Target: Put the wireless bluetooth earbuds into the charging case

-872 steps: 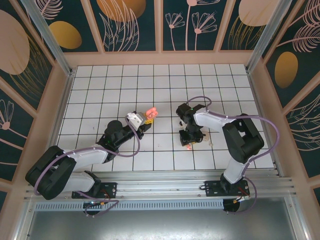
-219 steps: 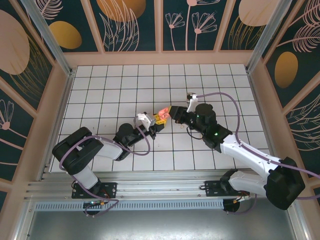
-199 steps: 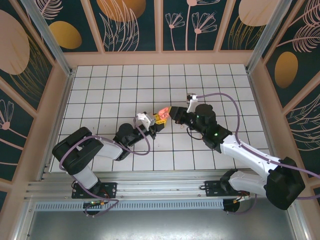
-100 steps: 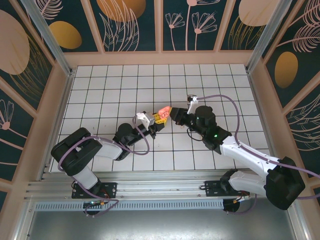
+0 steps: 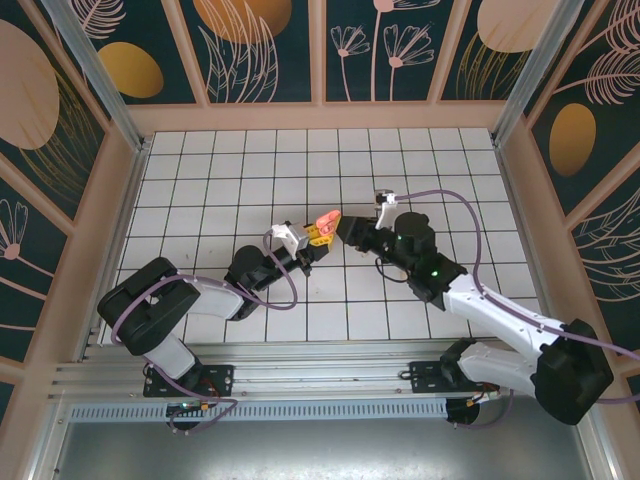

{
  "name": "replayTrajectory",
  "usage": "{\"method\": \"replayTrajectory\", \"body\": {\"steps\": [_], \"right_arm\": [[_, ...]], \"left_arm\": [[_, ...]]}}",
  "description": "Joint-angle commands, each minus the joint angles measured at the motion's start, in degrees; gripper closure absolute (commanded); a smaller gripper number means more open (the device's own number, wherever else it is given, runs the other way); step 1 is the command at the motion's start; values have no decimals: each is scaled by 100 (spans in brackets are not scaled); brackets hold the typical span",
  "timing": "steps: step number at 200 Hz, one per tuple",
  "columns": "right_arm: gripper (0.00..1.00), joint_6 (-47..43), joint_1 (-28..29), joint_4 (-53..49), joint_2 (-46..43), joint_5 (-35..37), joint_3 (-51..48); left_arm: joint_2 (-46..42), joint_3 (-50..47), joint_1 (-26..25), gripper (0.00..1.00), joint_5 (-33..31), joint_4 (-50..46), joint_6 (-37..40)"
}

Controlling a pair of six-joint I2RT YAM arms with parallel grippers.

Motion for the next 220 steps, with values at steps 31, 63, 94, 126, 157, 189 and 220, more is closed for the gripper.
{"method": "replayTrajectory", "body": {"steps": [31, 63, 94, 126, 157, 189, 220], "right_arm": [[49, -57, -302, -66, -597, -554, 90], [53, 89, -599, -438, -641, -746, 180], [68, 269, -727, -316, -439, -1295, 194], [79, 302, -736, -206, -237, -1539, 180], [82, 347, -727, -78, -73, -1725, 192], [84, 356, -727, -16, 16, -1805, 201], [86, 400, -718, 37, 77, -1879, 192]], "left_arm": [[-246, 85, -27, 94, 3, -88, 210], [-266, 91, -21, 94, 54, -114, 245], [-263, 104, -31, 94, 45, -132, 257], [-285, 87, -31, 94, 56, -132, 264], [-303, 87, -30, 94, 42, -171, 291], [-310, 94, -31, 94, 45, -176, 296], [-321, 103, -32, 94, 42, -185, 291]]}}
